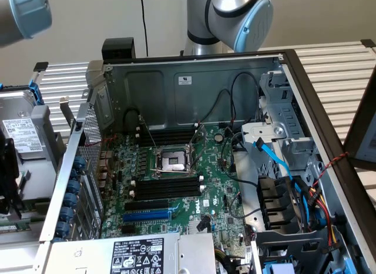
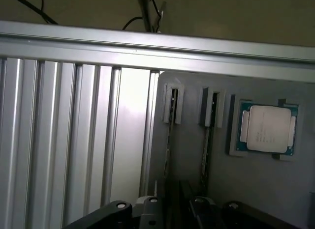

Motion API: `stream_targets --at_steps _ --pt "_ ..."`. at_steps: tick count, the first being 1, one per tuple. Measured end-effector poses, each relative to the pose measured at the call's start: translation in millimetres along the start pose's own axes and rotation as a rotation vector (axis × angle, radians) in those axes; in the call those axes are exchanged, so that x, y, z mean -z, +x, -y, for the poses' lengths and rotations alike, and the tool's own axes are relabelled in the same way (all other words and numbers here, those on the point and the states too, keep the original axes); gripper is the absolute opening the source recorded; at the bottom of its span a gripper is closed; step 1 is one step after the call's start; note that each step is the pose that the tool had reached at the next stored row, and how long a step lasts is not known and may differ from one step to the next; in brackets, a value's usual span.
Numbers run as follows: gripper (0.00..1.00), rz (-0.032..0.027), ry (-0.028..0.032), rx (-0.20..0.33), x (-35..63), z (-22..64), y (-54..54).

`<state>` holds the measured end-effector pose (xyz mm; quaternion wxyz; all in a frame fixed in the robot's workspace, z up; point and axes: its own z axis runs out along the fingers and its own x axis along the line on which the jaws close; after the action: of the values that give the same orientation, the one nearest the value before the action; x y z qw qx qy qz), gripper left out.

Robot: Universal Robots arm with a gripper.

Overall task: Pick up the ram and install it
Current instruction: 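Pick up the ram and move it above insertion slot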

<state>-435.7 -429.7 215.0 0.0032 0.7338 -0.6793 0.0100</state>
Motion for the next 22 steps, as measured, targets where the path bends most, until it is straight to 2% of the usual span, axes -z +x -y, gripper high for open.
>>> stream_targets --at_steps 3,4,7,8,9,18,22 --pt "0.26 -0.0013 -0.0001 0.0 -2.5 0.0 0.1" --pt "0.26 -0.0042 -0.0003 0.0 -3.2 0.0 0.1" --pt "0.26 -0.0217 -0.0021 0.0 -4.2 0.0 0.1" --pt "0.26 -0.0257 -0.0024 0.0 -4.6 0.0 0.1" --pt "0.26 -0.027 -0.0026 0.001 -4.8 0.0 0.2" --pt "0.26 -0.0262 -0.0025 0.0 -9.7 -0.2 0.0" --pt "0.26 -0.0189 -0.0006 0.0 -10.7 -0.1 0.0"
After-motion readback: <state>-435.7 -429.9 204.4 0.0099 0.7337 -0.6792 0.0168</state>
